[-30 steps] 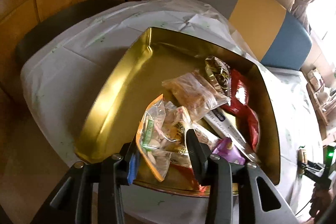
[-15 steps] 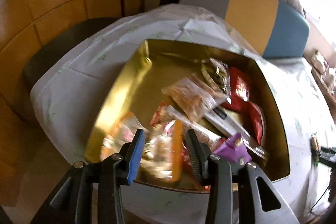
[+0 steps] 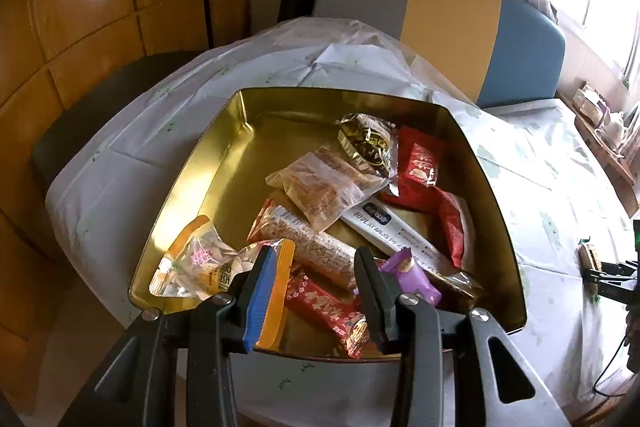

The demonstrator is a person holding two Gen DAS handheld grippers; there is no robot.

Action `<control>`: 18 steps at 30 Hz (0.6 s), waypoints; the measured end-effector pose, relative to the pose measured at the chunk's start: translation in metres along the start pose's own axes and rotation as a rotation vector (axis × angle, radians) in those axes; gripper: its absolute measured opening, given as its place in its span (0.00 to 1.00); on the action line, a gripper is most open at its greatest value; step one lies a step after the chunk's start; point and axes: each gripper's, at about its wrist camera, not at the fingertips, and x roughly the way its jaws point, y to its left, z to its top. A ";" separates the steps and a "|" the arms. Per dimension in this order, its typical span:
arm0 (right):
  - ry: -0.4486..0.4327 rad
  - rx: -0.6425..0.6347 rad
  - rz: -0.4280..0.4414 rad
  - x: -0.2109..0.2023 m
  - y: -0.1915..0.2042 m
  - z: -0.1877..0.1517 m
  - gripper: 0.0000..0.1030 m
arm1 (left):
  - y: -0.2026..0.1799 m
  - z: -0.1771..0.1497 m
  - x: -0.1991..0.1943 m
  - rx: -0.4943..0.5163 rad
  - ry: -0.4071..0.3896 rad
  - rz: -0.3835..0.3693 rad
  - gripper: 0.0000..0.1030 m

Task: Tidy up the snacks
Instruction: 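Carry the orange-edged bag into the gold tray and open the left tool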

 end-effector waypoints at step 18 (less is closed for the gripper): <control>0.030 0.021 0.017 0.004 -0.005 0.005 0.45 | -0.014 0.000 -0.016 0.028 -0.038 -0.050 0.40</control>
